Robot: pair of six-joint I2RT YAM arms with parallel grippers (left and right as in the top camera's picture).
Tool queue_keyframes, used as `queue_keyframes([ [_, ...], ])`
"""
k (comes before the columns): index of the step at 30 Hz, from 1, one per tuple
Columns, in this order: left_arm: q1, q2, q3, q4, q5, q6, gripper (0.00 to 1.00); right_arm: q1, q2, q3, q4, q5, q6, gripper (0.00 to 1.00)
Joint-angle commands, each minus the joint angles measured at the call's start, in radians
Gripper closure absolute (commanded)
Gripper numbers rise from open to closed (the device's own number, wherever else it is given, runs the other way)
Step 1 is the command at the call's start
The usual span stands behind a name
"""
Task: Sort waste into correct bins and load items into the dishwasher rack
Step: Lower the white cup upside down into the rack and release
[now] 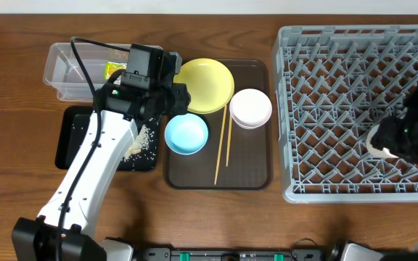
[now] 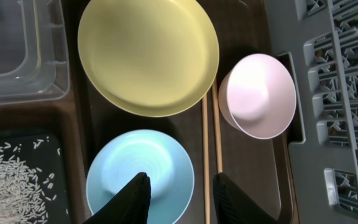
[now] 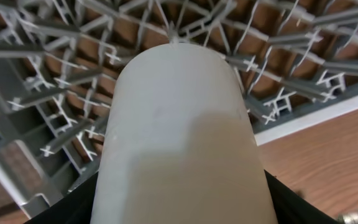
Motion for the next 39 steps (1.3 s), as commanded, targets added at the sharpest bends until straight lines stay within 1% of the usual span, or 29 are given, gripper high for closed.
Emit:
queue_keyframes([
  [1,0.001,-0.006,0.007,-0.006,-0.013,0.010,0.64,-0.016,0.058,0.018,-0.003,0.014,0.013,0.99],
  [10,0.001,-0.006,0.007,-0.021,-0.014,0.011,0.63,-0.021,0.206,0.018,-0.002,0.033,0.013,0.99],
  [19,0.001,-0.006,0.007,-0.021,-0.014,0.011,0.63,-0.021,0.317,0.018,0.015,0.043,0.013,0.98],
  [20,0.001,-0.006,0.007,-0.021,-0.014,0.011,0.64,-0.021,0.326,0.018,0.018,0.043,0.013,0.96],
  [21,0.001,-0.006,0.007,-0.021,-0.014,0.011,0.64,-0.021,0.333,0.018,0.021,0.043,0.013,0.92],
  [22,0.001,-0.006,0.007,-0.021,-0.014,0.011,0.64,-0.021,0.342,0.018,0.026,0.040,0.013,0.83],
  [25,0.001,-0.006,0.007,-0.021,-0.014,0.011,0.63,-0.021,0.350,0.018,0.033,0.039,0.013,0.77],
  [27,0.001,-0.006,0.007,-0.021,-0.014,0.011,0.63,-0.021,0.350,0.018,0.038,0.039,0.013,0.69],
  [28,0.001,-0.006,0.007,-0.021,-0.014,0.011,0.63,-0.021,0.350,0.018,0.038,0.039,0.013,0.67],
  [29,0.001,-0.006,0.007,-0.022,-0.014,0.012,0.62,-0.021,0.350,0.018,0.037,0.039,0.013,0.64],
  [30,0.001,-0.006,0.007,-0.024,-0.014,0.015,0.58,-0.021,0.350,0.018,0.037,0.038,0.013,0.61],
  [31,0.001,-0.006,0.007,-0.025,-0.014,0.019,0.56,-0.021,0.350,0.018,0.036,0.033,0.013,0.57],
  [35,0.001,-0.006,0.007,-0.040,-0.015,0.033,0.55,-0.020,0.348,0.019,0.035,0.024,0.013,0.53],
  [38,0.001,-0.006,0.007,-0.052,-0.038,0.033,0.55,-0.020,0.348,0.019,0.032,0.024,0.013,0.44],
  [39,0.001,-0.006,0.007,-0.056,-0.040,0.033,0.55,-0.020,0.348,0.019,0.031,0.024,0.013,0.44],
])
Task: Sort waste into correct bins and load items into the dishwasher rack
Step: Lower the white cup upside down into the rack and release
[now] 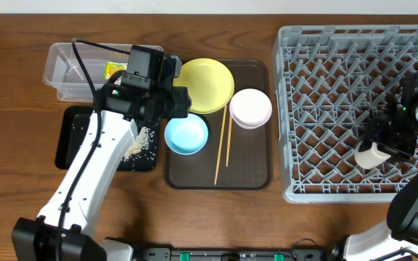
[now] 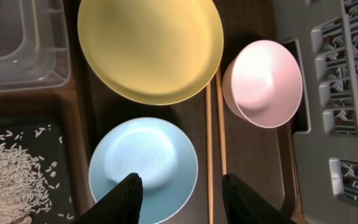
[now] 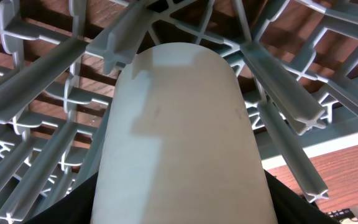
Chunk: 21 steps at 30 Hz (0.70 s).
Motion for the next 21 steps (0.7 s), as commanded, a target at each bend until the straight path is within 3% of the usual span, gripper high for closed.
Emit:
queue_keyframes([
  [1,0.001,-0.006,0.007,-0.014,-0.032,0.024,0.55,-0.002,0.001,0.018,-0.004,-0.006,0.013,0.44],
  [10,0.001,-0.006,0.007,-0.017,-0.032,0.024,0.55,-0.002,0.001,0.018,-0.006,-0.005,0.013,0.38],
  [12,0.001,-0.006,0.007,-0.017,-0.032,0.024,0.55,-0.003,0.001,0.018,-0.008,-0.005,0.013,0.28],
  [21,0.001,-0.006,0.007,-0.017,-0.032,0.024,0.55,-0.003,0.001,0.018,-0.015,-0.005,0.013,0.23],
])
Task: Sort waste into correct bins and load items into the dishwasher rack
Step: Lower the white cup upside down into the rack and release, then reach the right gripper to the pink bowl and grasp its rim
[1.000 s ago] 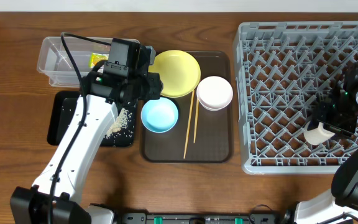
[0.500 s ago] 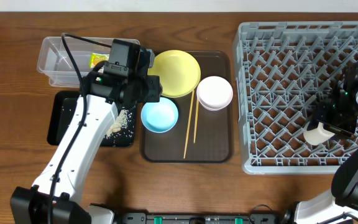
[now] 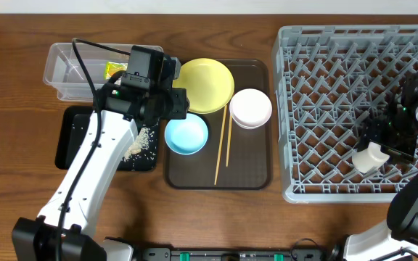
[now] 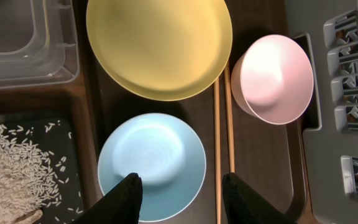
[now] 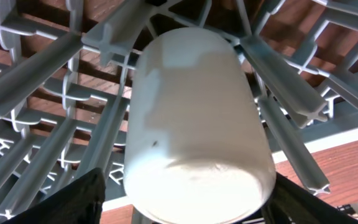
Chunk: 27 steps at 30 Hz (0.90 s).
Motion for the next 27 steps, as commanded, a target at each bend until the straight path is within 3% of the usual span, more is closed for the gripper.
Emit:
queue_keyframes([
  [1,0.001,-0.006,0.007,-0.002,-0.014,0.009,0.55,-0.003,0.000,0.018,-0.004,-0.005,0.006,0.23],
  [6,0.001,-0.006,0.007,-0.002,-0.014,0.010,0.55,-0.002,-0.027,0.034,-0.007,-0.005,0.006,0.24],
  [12,0.001,-0.006,0.007,-0.003,-0.014,0.010,0.53,0.006,-0.155,0.130,-0.010,-0.031,-0.013,0.17],
  [14,0.001,-0.005,0.007,-0.005,-0.014,0.010,0.49,0.020,-0.204,0.177,0.005,-0.153,-0.077,0.01],
  [17,0.001,-0.005,0.007,-0.010,-0.014,0.009,0.48,0.052,-0.262,0.219,0.062,-0.375,-0.170,0.01],
  [21,0.001,-0.005,0.007,-0.050,-0.083,-0.054,0.45,0.158,-0.312,0.229,0.193,-0.492,-0.212,0.01],
  [24,0.005,-0.006,0.007,-0.104,-0.185,-0.121,0.44,0.258,-0.311,0.229,0.277,-0.502,-0.224,0.01],
  [27,0.032,-0.013,0.007,-0.137,-0.193,-0.160,0.44,0.377,-0.294,0.229,0.342,-0.480,-0.261,0.01],
])
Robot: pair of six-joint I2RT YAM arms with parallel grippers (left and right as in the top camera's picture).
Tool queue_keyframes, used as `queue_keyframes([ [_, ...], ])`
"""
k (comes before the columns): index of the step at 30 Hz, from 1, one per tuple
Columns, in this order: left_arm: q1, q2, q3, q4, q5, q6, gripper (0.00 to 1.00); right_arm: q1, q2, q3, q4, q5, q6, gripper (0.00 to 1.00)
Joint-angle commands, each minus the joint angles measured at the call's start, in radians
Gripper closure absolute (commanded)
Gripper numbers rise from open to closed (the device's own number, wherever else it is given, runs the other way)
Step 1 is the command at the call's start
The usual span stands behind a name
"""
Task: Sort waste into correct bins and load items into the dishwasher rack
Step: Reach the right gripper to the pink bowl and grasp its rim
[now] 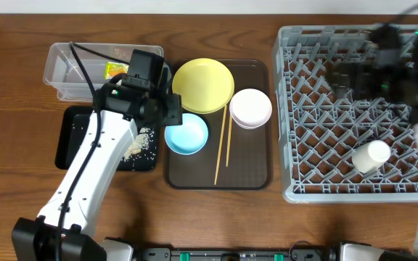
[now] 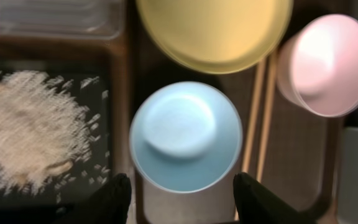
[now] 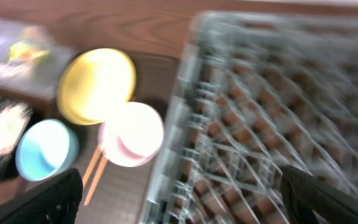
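A blue bowl [image 1: 186, 133], a yellow plate [image 1: 203, 85], a pink bowl [image 1: 250, 107] and a pair of chopsticks [image 1: 222, 145] lie on the brown tray [image 1: 256, 170]. My left gripper [image 2: 182, 199] stands open just above the blue bowl [image 2: 185, 134], one finger off each side of its near rim. A white cup [image 1: 371, 154] lies on its side in the grey dishwasher rack [image 1: 281, 109], near the right front. My right gripper [image 3: 180, 186] is open and empty, high over the rack's far left part; its view is blurred.
A clear plastic bin [image 1: 67, 76] at the far left holds a yellow-green wrapper [image 1: 115, 70]. In front of it a black tray [image 1: 75, 145] carries spilled rice [image 1: 140, 141]. The rack's upright tines fill its whole floor.
My right gripper was open around the white cup in the rack; now it is high over the rack's far left, with the cup left lying there. My left gripper shifted over the blue bowl.
My right gripper first held the white cup over the rack's right front. It then had the cup down among the tines, then stood open around it. Now it is away from the cup. My left gripper stayed open over the tray's left side throughout.
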Motion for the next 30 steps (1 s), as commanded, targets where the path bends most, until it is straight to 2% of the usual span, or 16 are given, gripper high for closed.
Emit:
queue_keyframes([
  [1,0.040,-0.019,0.007,-0.025,-0.072,-0.076,0.44,0.116,0.027,0.003,0.033,-0.028,-0.070,0.02],
  [6,0.134,-0.082,0.007,-0.036,-0.071,-0.079,0.42,0.291,0.093,0.003,0.063,0.145,-0.072,0.03],
  [13,0.183,-0.137,0.007,-0.035,-0.071,-0.079,0.38,0.431,0.264,0.003,0.146,0.352,-0.073,0.03],
  [21,0.183,-0.137,0.007,-0.043,-0.071,-0.079,0.38,0.451,0.479,0.003,0.253,0.386,-0.126,0.07],
  [30,0.183,-0.137,0.007,-0.043,-0.071,-0.079,0.38,0.453,0.608,0.002,0.287,0.385,-0.201,0.07],
])
